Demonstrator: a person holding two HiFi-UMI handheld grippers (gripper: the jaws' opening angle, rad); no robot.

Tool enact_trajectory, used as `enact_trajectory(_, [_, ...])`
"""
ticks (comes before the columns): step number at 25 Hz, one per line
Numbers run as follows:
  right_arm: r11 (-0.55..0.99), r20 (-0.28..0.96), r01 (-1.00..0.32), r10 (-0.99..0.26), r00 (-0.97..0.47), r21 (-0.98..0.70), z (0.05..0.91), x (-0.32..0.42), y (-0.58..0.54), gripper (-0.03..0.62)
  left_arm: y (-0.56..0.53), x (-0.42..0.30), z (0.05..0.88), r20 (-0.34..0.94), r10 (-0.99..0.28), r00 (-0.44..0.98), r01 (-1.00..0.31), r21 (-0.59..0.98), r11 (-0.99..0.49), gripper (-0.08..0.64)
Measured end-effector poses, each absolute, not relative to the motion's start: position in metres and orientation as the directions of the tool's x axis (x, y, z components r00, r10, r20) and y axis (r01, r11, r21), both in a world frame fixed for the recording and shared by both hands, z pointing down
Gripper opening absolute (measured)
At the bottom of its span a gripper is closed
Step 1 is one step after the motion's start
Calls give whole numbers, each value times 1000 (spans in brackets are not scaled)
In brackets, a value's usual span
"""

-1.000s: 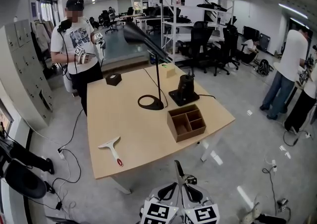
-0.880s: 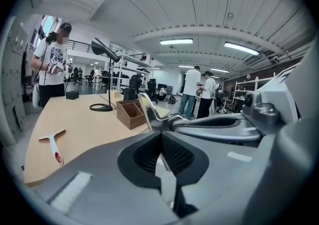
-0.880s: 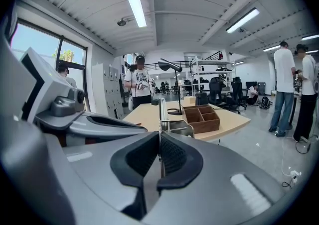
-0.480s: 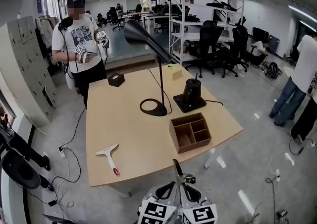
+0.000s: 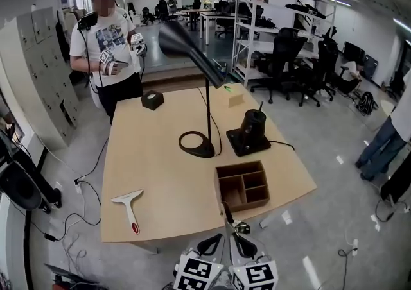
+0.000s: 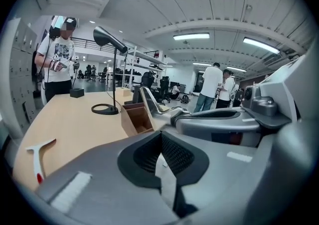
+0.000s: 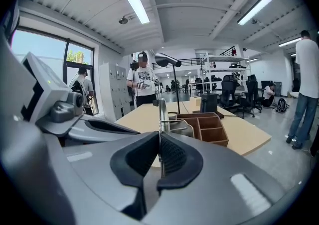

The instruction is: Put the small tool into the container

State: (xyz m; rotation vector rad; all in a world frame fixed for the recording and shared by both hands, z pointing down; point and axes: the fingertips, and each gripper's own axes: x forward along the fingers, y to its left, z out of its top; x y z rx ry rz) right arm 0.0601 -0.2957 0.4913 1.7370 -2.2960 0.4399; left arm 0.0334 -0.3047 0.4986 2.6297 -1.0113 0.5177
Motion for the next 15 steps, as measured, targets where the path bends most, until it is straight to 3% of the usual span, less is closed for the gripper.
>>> enact_trajectory(15, [402,255,-913,-877,-406,-71,478,171,-400,8,-388,124,508,442,-673,593,-787,143,-600,11])
